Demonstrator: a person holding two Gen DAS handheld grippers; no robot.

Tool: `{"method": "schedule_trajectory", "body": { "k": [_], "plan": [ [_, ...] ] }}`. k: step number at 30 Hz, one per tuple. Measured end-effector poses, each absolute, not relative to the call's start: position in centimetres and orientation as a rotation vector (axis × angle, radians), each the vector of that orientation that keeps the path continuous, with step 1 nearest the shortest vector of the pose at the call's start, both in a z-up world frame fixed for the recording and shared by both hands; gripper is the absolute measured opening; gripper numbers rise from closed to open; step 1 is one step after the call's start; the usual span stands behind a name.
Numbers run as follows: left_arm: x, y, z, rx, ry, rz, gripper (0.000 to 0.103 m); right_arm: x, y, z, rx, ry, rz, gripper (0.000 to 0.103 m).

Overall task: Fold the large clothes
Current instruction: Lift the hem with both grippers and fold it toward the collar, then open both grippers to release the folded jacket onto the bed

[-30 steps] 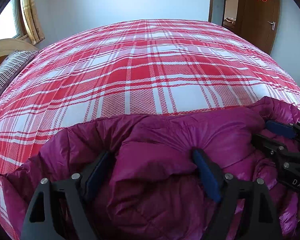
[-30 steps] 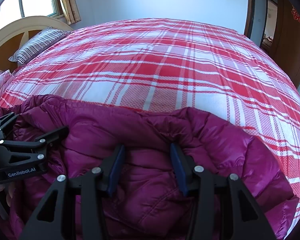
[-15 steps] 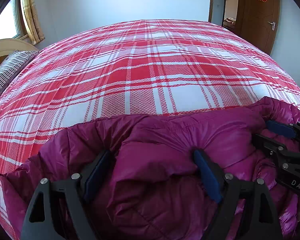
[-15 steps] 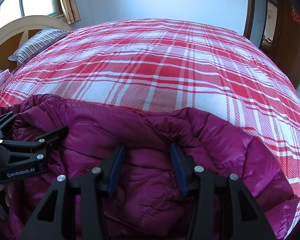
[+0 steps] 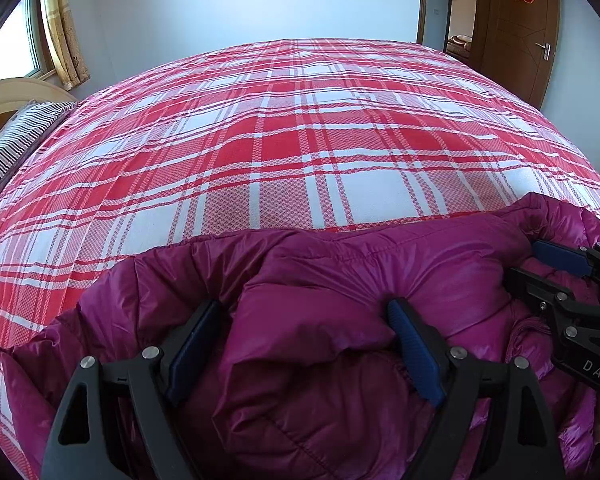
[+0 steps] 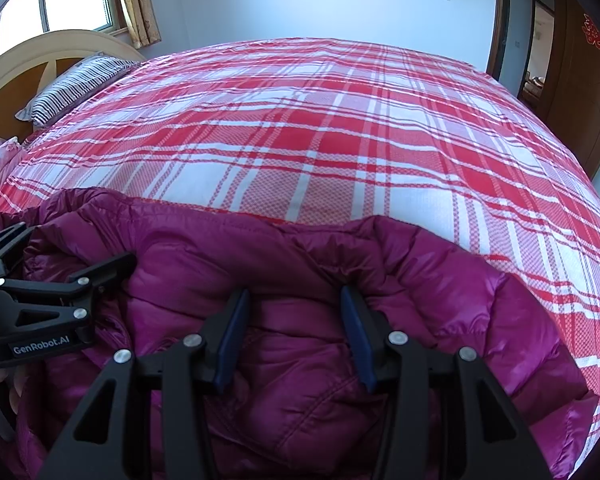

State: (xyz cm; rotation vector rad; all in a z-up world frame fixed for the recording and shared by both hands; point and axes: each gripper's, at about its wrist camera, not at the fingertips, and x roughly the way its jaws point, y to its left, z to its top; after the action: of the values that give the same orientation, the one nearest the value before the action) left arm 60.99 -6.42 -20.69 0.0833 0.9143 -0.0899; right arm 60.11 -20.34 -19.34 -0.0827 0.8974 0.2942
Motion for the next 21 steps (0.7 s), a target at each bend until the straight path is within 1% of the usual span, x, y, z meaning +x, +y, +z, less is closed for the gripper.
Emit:
{"method": "schedule_trajectory", "body": {
  "k": [12,17,20,21],
  "plan": [
    [61.0,-6.4,-20.7,0.084,0.913,-0.089,0.086,60.1,-20.3,-19.4,-0.079,0.897,0.295,0.050],
    [61.3,-6.6,-20.7,0.101,0.924,-0.066,0.092,60.2,-20.0,-19.3,-0.090,0.899,0.290,0.051],
    [61.1,-6.3,-19.5,0.092,0.933,-0.077,0.092,60.0,-19.4,-19.0,-0.139,0.899,0.275,0.052],
    [60.2,-5.8,-18.3,0.080,0.906,-0.076,0.092,59.8,-19.5,-18.8,-0.147,0.901,0.282,0.053]
  ]
}}
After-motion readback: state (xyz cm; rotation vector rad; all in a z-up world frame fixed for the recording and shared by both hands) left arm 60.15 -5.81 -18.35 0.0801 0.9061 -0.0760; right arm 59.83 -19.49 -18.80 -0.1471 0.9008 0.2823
